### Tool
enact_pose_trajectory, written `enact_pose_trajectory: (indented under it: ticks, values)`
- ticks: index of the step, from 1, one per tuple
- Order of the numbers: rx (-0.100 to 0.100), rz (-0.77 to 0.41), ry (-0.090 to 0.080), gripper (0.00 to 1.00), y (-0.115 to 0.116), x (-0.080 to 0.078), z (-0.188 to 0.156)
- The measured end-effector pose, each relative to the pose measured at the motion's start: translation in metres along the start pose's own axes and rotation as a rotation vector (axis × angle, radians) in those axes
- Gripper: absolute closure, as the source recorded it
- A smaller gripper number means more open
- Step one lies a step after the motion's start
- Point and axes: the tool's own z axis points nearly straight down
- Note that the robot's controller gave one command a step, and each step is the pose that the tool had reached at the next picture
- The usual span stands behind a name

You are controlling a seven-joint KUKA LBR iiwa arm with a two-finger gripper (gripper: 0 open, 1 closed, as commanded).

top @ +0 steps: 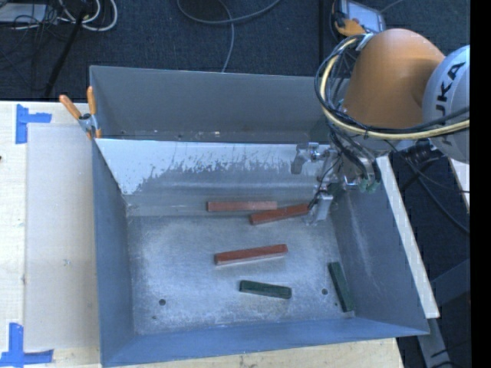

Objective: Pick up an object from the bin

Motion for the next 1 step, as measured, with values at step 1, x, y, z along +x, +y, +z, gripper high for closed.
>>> enact_pose_trajectory:
  ticks: [1]
  values:
    - [-0.001,-0.177,0.003,0.0,0.0341,0.0342,0.1696]
